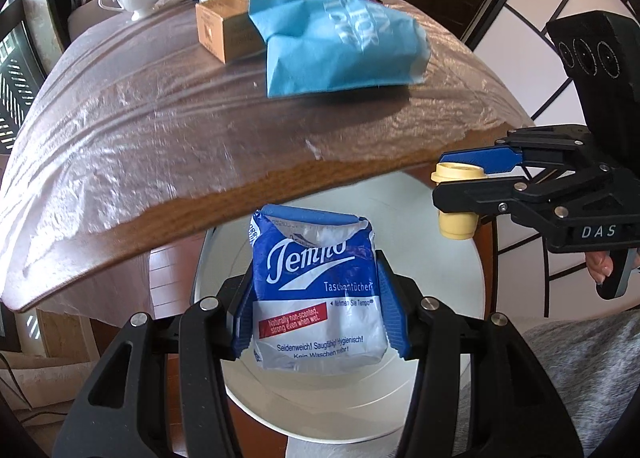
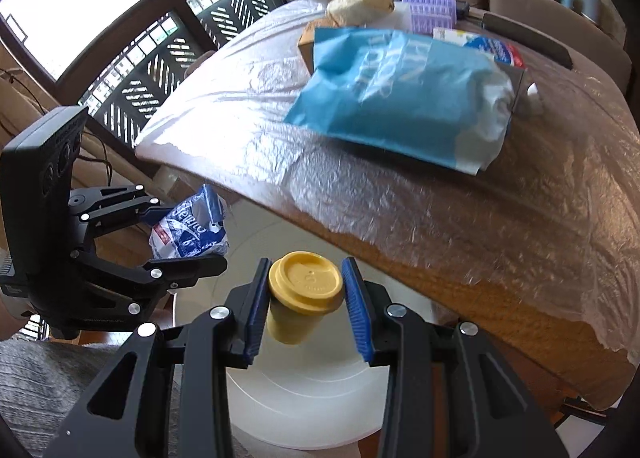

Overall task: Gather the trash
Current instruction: 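Carry the tissue pack and yellow cup over the white bin with both grippers, then open the left gripper over the bin while the right gripper releases the yellow cup, then grasp the blue plastic bag with the right gripper while the left gripper grasps the cardboard box, then lift the cardboard box and blue bag and carry them toward the bin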

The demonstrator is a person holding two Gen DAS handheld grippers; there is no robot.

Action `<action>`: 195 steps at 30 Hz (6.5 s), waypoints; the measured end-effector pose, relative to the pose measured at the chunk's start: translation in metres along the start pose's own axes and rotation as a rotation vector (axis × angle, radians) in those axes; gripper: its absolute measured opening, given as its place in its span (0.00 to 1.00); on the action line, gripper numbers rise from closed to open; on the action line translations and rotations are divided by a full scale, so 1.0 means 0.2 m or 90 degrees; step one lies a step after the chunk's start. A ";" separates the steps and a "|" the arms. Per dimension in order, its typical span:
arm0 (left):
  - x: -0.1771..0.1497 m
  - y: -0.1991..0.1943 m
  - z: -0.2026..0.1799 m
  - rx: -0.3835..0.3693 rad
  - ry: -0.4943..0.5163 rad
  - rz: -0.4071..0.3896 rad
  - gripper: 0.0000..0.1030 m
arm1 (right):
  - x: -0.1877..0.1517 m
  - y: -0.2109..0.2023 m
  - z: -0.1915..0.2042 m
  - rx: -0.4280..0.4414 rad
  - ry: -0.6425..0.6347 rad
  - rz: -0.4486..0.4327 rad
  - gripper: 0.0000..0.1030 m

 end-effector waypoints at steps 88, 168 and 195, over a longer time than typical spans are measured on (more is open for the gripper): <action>0.84 0.02 0.44 0.091 0.075 -0.151 0.99 | 0.55 0.05 -0.30 -0.135 0.164 -0.140 0.96; 0.89 0.23 0.39 -0.008 0.054 -0.094 0.59 | 0.63 0.14 -0.55 0.068 0.192 -0.156 0.96; 0.82 0.12 0.36 0.014 0.013 -0.115 0.58 | 0.53 -0.07 -0.53 0.001 0.181 -0.206 0.46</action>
Point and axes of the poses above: each gripper's, at about its wrist camera, not at the fingertips, and y roughly the way its jaws point, z to its left, x to its top, the point moved 7 cm from there along y, roughly the way its jaws point, and after that the axes turned 5 degrees about -x, right-handed, at the moved point
